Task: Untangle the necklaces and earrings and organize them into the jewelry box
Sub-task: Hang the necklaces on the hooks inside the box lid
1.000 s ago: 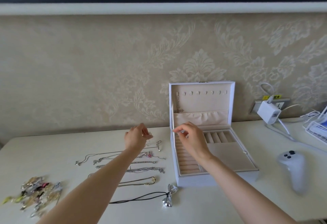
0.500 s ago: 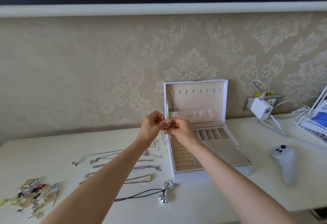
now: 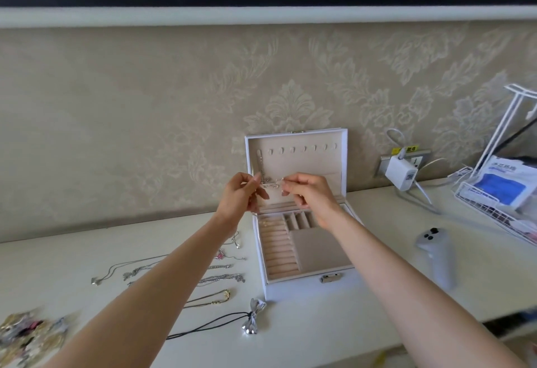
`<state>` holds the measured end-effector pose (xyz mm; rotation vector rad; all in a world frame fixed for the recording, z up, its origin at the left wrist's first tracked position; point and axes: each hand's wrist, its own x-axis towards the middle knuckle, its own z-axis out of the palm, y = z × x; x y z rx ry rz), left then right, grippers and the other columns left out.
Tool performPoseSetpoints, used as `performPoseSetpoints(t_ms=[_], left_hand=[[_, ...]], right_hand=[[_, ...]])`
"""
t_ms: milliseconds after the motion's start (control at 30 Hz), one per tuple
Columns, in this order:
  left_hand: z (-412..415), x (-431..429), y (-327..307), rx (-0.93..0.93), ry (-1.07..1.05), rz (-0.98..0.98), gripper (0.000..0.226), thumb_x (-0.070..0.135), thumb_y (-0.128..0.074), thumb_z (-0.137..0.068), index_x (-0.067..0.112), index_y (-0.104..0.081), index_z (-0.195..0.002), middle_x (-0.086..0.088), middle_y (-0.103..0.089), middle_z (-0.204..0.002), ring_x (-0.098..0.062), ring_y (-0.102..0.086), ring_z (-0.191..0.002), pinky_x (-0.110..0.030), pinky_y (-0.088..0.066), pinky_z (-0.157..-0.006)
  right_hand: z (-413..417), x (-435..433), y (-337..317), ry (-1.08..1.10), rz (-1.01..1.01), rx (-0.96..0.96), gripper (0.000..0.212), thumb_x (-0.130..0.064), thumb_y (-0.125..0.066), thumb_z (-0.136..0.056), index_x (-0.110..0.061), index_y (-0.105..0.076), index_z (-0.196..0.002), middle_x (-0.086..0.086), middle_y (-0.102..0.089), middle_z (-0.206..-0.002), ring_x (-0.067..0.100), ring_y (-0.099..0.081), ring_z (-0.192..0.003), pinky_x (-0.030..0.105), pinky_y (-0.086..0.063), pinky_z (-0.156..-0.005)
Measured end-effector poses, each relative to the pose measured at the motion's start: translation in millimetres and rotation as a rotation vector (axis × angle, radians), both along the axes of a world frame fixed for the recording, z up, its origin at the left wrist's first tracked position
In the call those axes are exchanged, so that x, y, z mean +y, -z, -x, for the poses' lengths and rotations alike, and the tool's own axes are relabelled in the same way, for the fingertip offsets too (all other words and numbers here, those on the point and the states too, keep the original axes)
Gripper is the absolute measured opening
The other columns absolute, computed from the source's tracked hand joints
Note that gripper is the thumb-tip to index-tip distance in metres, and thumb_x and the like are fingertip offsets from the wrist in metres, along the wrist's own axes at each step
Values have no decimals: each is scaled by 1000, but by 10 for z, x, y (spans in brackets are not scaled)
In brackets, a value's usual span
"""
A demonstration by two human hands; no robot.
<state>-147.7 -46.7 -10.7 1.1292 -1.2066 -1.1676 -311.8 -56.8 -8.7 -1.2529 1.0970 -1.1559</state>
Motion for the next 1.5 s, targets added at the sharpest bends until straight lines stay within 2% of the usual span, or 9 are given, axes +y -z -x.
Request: performPoseSetpoints(t_ms=[300, 400, 500, 667, 833, 967, 1167, 1300, 1500], left_hand=[[66, 27, 37, -406, 160, -168, 14, 18, -59, -91, 7, -60, -83, -5, -51, -56, -5, -45, -37, -17, -41, -41], [78, 4, 63, -287, 67, -226, 22, 16, -46, -97, 3, -57, -84, -9, -54, -59, -8, -48, -36, -20, -45, -41], [113, -9, 65, -178, 75, -270, 20, 23, -48, -97, 4, -51, -91, -11, -62, -73, -14, -55, -51, -27, -52, -53], [197, -108, 115, -754, 8, 39, 51, 21, -74, -76, 19, -50, -121, -6, -41, -119, -19, -50, -102, -33, -44, -96], [261, -137, -29, -430, 118, 45, 26, 7, -70, -80, 9, -57, -103, -3, -64, -80, -14, -58, -66, -17, -48, -59], [203, -205, -31, -446, -94, 41, 16, 14, -63, -88, 15, -58, -72, 0, -62, -61, -11, -55, -55, -25, -47, -58], [124, -228, 29, -471, -262, -33, 11, 14, -56, -92, 4, -59, -90, 0, -64, -65, -7, -58, -50, -24, -50, -54], [155, -204, 60, -782, -85, 38, 26, 11, -66, -82, 9, -61, -107, 1, -65, -97, -17, -61, -85, -27, -47, -77], [299, -281, -15, -322, 29, -42, 16, 3, -60, -88, -3, -56, -103, -6, -64, -73, -8, -61, -49, -19, -51, -47]], right_hand=[[214, -63, -194, -14, 15, -85, 17, -9, -63, -85, -9, -69, -101, 8, -65, -74, 9, -32, -43, 17, -21, -39], [282, -62, -233, -72, 33, -61, 27, -1, -60, -84, -12, -67, -107, 9, -71, -91, 9, -39, -49, 17, -27, -43], [312, -77, -243, -103, 57, 23, 36, 7, -54, -83, -12, -63, -112, 8, -71, -98, 9, -41, -50, 18, -30, -43], [224, -86, -292, -230, 51, 321, 29, 0, -57, -85, -17, -65, -108, 4, -73, -92, 7, -43, -51, 16, -35, -46], [112, -170, -302, -189, 116, 436, 32, 8, -61, -79, -15, -66, -100, 3, -63, -86, 10, -52, -52, 20, -41, -49], [183, -244, -312, -166, 105, 570, 29, 2, -67, -79, -14, -65, -103, 2, -61, -89, 9, -55, -54, 18, -45, -50], [305, -269, -211, -133, 17, 574, 7, -12, -66, -86, -8, -68, -80, 4, -62, -62, 8, -54, -48, 17, -45, -47], [244, -289, -234, -99, 79, 513, 9, -17, -62, -89, -10, -67, -84, 3, -59, -60, 9, -48, -49, 17, -39, -47], [71, -424, -283, -104, 118, 586, 3, -13, -68, -84, -11, -69, -81, 3, -60, -62, 10, -52, -53, 13, -42, -47]])
